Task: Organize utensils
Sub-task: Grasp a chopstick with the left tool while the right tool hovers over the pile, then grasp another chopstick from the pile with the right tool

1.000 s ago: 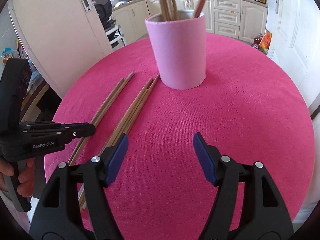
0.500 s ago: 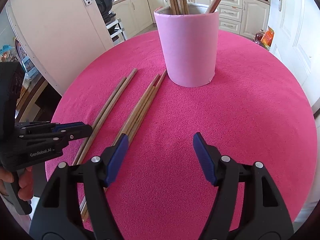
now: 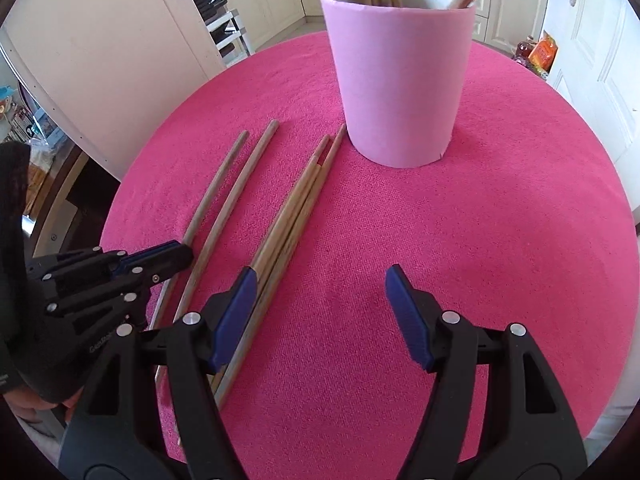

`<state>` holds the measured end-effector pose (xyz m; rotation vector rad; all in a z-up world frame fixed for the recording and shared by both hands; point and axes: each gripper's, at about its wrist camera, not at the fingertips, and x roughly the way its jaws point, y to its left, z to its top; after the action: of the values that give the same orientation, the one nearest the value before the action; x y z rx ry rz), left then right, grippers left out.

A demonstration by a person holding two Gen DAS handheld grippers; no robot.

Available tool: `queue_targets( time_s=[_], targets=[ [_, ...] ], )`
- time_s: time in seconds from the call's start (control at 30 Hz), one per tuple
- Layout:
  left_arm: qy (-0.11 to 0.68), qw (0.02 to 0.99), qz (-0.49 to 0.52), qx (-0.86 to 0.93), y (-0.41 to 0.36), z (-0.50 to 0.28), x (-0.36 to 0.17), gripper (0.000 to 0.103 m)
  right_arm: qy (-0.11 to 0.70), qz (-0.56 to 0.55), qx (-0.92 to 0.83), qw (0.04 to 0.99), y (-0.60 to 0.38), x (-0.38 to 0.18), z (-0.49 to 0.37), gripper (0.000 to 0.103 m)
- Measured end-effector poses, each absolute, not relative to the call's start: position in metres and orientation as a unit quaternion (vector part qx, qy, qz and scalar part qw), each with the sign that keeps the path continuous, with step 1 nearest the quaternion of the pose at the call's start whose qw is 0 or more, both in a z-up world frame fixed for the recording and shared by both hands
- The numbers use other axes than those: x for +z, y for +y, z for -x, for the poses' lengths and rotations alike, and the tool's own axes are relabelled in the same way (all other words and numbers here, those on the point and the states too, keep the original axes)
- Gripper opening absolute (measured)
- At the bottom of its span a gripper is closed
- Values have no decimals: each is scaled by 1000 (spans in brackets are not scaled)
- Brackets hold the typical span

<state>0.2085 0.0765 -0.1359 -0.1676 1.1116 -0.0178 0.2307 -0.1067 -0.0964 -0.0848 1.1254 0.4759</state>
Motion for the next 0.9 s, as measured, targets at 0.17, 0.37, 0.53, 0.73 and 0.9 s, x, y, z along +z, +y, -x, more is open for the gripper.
queue_targets(
  time_s=[0.17,0.37,0.53,0.73,0.9],
  targets=[
    [520,850,85,-8,85,-203,-130,6,540,58,214,812,-96,-101,-231,46],
    [516,851,93,-8,90,-198,-129,6,545,63,205,811,-90,-101,-233,46],
    [519,849,99,-8,89,-199,-130,6,544,125,198,806,-76,-98,-234,45],
    [520,847,107,-11,93,-200,-131,6,571,157,200,780,-73,-101,-237,43],
    [521,846,112,-12,91,-201,-130,6,568,155,202,783,-67,-99,-243,29]
  ],
)
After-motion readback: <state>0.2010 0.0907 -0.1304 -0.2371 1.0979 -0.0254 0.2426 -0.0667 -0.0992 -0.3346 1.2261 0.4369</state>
